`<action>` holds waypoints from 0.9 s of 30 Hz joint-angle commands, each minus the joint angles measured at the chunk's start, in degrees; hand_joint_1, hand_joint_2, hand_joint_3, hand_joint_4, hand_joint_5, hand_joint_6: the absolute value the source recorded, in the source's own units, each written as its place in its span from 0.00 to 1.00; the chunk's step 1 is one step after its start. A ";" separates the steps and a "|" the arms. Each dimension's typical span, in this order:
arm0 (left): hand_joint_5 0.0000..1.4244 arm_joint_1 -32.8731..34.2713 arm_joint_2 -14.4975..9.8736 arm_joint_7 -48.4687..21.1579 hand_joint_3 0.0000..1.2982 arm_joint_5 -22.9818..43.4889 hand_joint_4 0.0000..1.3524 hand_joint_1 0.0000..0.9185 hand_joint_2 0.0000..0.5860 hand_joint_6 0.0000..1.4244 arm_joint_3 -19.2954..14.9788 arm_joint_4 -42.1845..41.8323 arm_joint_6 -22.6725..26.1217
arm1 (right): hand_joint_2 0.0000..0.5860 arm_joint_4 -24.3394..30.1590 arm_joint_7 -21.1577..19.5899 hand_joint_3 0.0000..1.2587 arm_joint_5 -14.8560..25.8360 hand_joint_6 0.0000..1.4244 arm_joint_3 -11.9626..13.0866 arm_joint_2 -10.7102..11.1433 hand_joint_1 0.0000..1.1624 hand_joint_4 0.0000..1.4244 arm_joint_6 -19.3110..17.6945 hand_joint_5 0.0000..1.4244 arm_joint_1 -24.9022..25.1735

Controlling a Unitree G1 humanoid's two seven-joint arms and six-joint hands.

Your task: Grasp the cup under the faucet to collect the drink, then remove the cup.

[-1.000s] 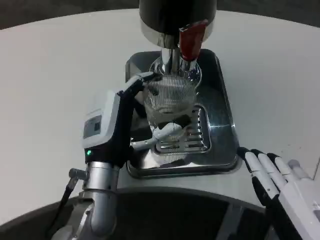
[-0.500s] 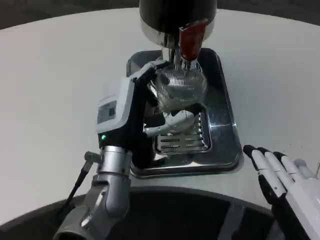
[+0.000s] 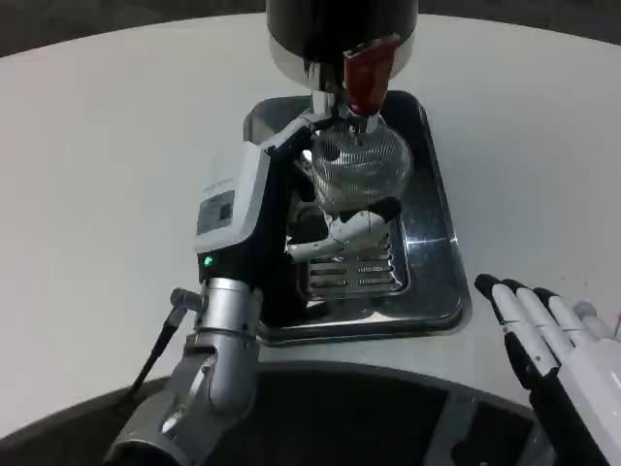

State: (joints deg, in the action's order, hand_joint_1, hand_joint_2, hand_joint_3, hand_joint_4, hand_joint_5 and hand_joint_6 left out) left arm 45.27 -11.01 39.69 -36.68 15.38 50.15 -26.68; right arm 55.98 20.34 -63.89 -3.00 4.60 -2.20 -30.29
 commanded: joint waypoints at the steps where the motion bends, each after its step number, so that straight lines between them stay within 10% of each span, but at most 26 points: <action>1: 0.49 -0.93 -1.25 -0.62 0.49 0.62 0.43 0.48 0.34 0.36 0.26 -0.35 -1.16 | 0.54 -0.84 -0.87 0.00 0.18 0.00 -0.08 -0.08 0.69 0.00 -0.23 0.00 0.44; 12: 0.39 -0.92 -2.53 -4.52 0.30 2.80 0.26 0.23 0.10 0.34 0.14 0.38 -2.94 | 0.53 -0.65 -1.38 0.01 -0.26 0.00 -0.73 -0.48 0.71 0.00 -0.30 0.00 0.38; 27: 0.33 -1.57 -4.10 -7.82 0.26 5.31 0.17 0.15 0.00 0.32 -0.84 0.82 -6.48 | 0.55 -1.07 -1.87 0.02 -0.88 0.00 -1.64 -0.88 0.71 0.00 -0.22 0.00 0.46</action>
State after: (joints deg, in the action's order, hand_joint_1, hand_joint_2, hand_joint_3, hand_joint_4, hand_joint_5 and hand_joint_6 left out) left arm 45.05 -14.29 32.66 -31.92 14.75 50.94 -31.88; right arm 55.09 19.26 -64.60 -4.65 3.82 -2.20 -29.40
